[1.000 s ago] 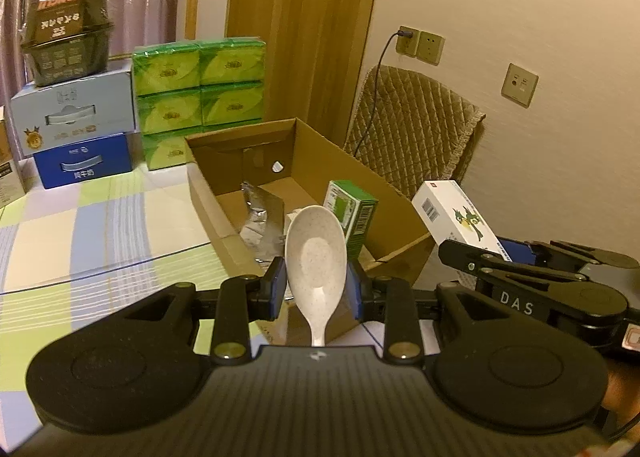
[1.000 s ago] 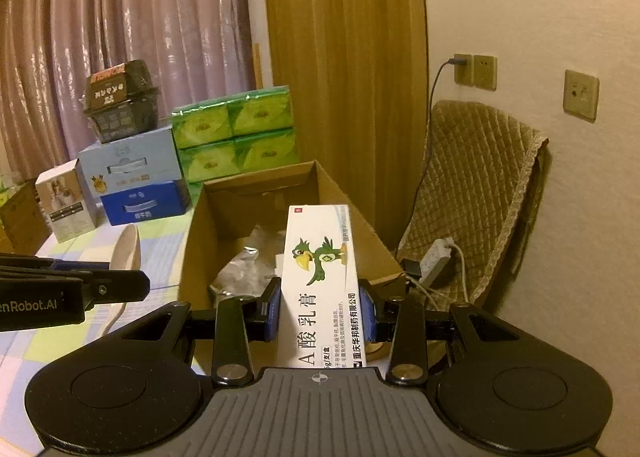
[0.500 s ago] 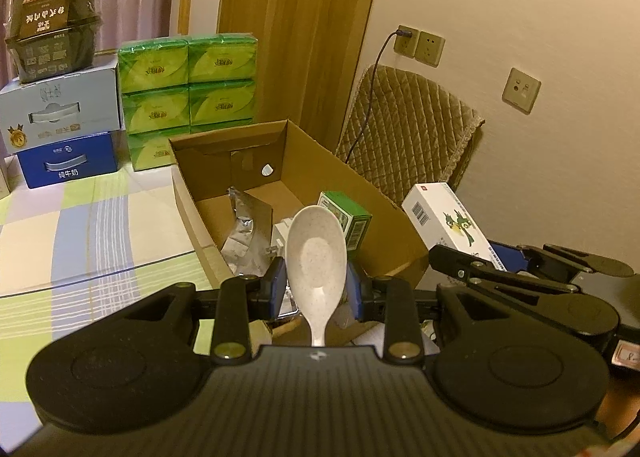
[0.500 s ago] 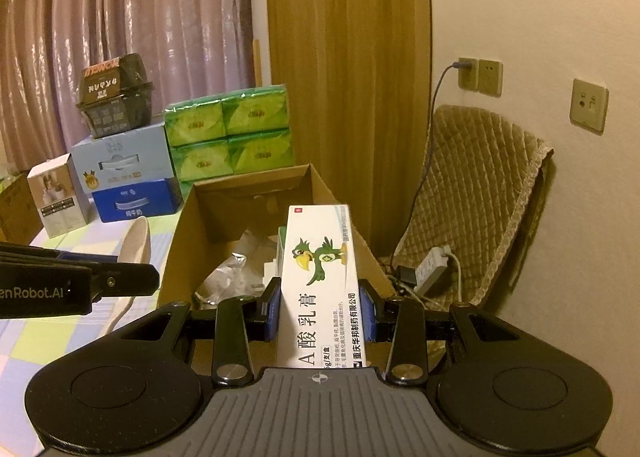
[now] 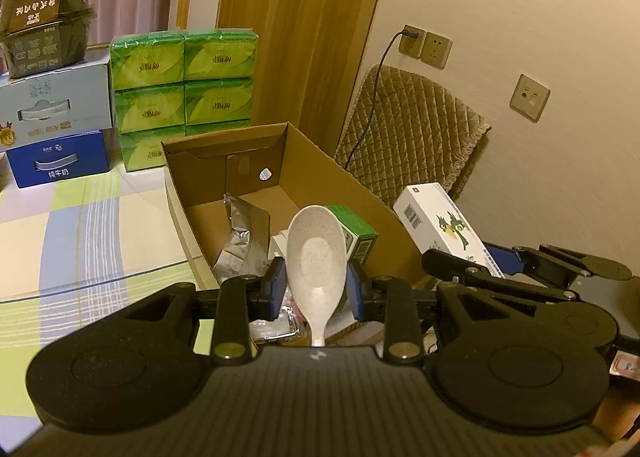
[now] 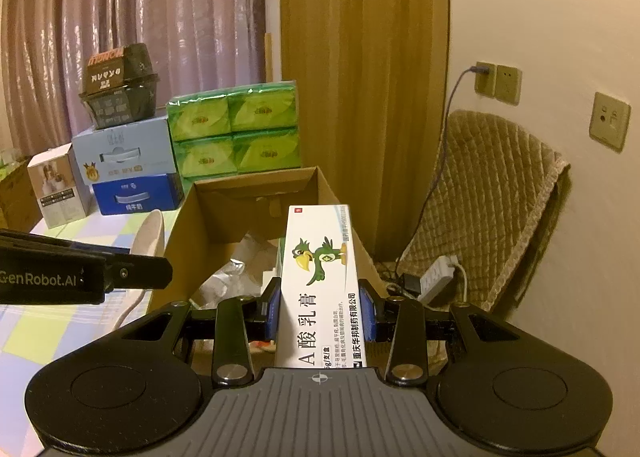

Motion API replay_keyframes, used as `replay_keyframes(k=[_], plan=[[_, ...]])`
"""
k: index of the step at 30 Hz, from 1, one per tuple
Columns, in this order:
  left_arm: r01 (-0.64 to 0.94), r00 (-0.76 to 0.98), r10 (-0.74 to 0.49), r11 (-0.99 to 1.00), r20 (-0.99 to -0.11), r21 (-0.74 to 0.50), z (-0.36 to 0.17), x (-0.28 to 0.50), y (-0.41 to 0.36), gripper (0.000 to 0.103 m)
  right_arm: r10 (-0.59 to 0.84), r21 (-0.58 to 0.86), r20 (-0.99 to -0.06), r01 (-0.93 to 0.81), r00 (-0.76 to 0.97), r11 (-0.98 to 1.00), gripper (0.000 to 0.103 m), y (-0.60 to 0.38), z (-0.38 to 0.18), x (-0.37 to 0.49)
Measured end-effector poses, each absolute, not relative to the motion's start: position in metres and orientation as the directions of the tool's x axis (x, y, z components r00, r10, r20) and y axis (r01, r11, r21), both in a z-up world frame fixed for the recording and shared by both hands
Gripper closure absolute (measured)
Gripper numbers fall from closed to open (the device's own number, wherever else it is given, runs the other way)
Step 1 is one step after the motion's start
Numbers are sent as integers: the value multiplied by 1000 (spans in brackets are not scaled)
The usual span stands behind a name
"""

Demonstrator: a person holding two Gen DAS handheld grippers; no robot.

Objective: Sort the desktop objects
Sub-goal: 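Lower both grippers into the cardboard box and open them to drop items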

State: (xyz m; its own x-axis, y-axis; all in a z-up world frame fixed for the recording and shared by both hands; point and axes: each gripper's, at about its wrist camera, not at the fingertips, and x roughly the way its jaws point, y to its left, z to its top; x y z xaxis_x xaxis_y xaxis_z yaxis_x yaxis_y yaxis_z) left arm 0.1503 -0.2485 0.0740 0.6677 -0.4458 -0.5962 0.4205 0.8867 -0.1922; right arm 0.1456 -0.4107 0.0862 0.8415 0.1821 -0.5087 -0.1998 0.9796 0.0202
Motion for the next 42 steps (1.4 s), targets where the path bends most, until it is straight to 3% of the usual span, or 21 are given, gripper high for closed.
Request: replay_keyframes(k=[23,42], plan=[[310,660,-427,904,-619,-293,65,252,-252,77,252,57,-536,-264,806,963,67,-387,96,248],[180,644,-414,899,-643,-399,40,301,-240,77,227,2,-563,-273,794,962,67,-372,90,304]])
